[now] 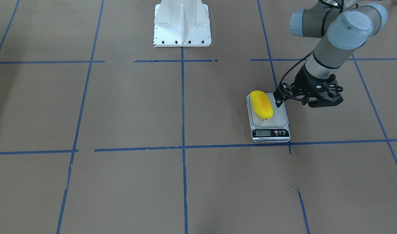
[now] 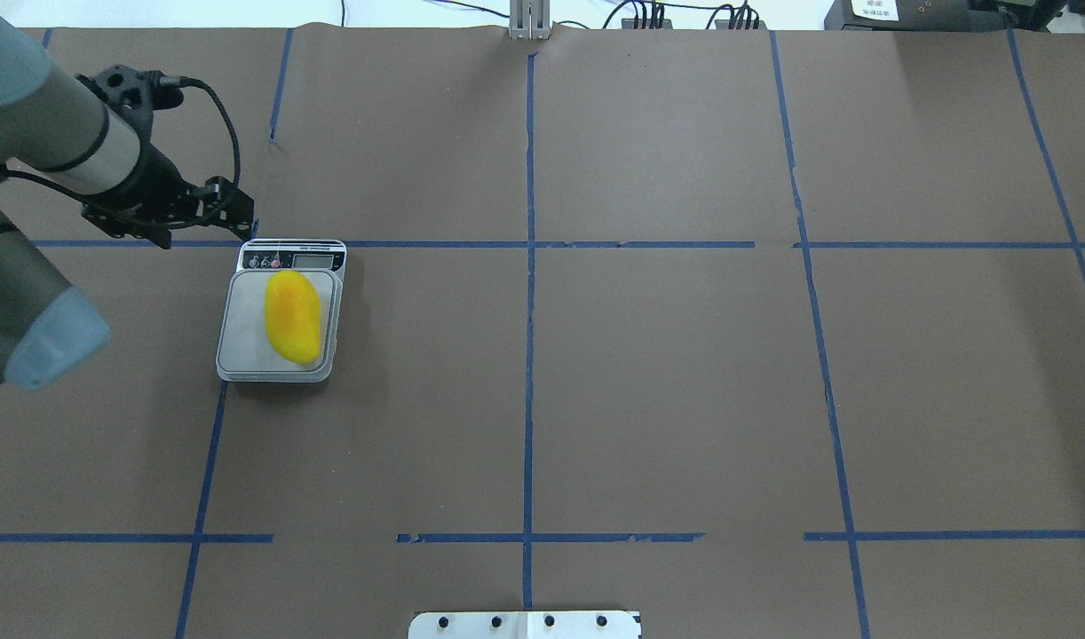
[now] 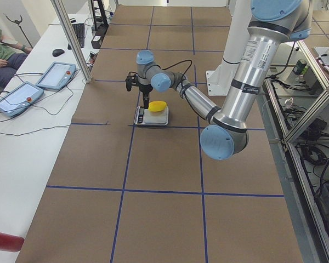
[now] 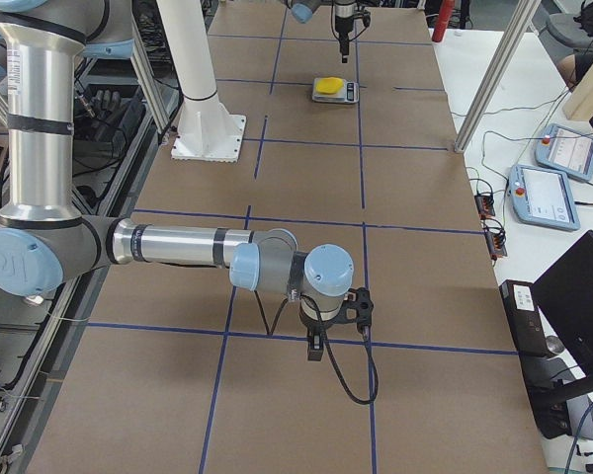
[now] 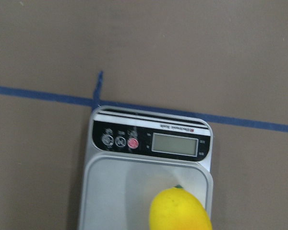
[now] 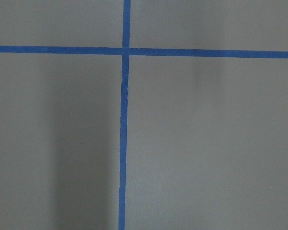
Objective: Weigh mango
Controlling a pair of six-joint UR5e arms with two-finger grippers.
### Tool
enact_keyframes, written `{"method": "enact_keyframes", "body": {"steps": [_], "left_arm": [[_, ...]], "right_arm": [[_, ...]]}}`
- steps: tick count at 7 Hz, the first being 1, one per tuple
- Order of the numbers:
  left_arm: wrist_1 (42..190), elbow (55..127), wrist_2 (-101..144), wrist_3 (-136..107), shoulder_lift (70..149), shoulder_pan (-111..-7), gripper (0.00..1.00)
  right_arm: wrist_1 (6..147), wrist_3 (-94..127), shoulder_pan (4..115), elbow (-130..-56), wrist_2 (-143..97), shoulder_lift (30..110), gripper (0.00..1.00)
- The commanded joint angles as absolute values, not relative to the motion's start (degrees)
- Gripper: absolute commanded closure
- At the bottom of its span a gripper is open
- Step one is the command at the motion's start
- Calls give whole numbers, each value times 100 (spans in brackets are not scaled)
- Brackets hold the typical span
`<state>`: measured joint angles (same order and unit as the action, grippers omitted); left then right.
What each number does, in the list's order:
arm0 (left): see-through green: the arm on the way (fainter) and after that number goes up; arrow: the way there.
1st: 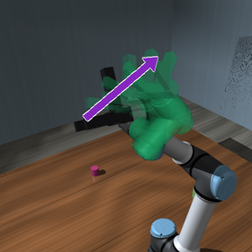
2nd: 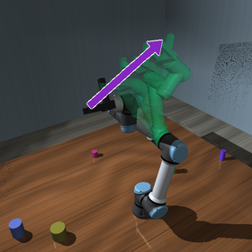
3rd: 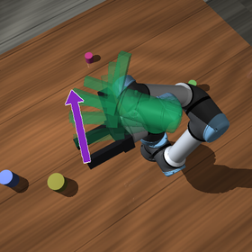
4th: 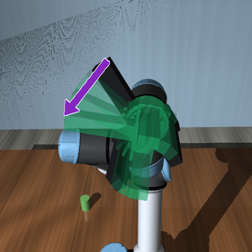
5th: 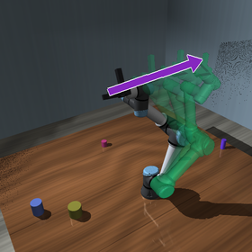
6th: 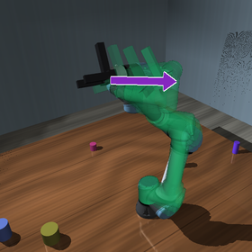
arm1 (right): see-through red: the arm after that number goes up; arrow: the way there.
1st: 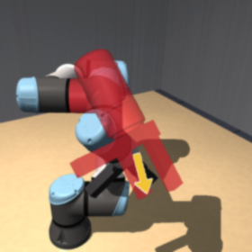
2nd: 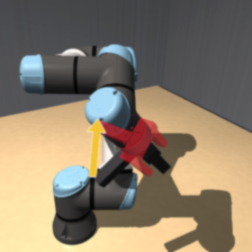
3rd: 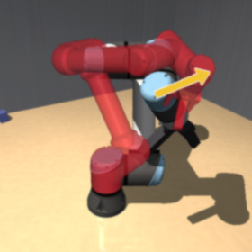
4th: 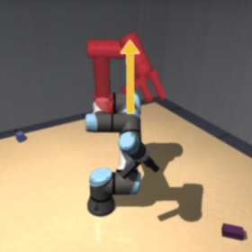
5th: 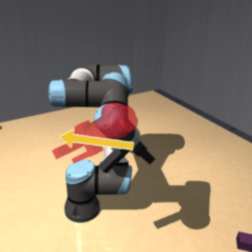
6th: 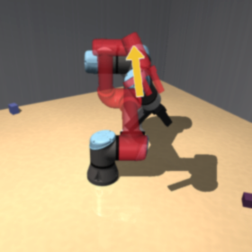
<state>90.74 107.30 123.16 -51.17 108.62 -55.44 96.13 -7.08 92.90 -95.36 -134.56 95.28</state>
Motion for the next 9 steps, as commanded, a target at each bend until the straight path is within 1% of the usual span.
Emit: {"method": "enact_keyframes", "body": {"steps": [1,2,4,5,6,9], "left_arm": [[8815,10767,12829,-3158,10200,-6656,0],[8868,10584,13084,-1963,9691,-7358,0],[8859,9506,13191,-105,9563,-8519,0],[8929,9031,13349,382,9328,-8638,0],[9104,8687,13464,613,9273,-8848,0],[9035,8675,13500,606,9203,-8868,0]], "right_arm": [[9615,-712,9290,-9536,-13456,9527,0],[9615,-712,9290,-9536,-13456,9527,0],[9615,-712,9290,-9536,-13456,9527,0],[9615,-712,9290,-9536,-13456,9527,0],[9615,-712,9290,-9536,-13456,9527,0],[9607,-712,9290,-9536,-13456,9527,0]]}}
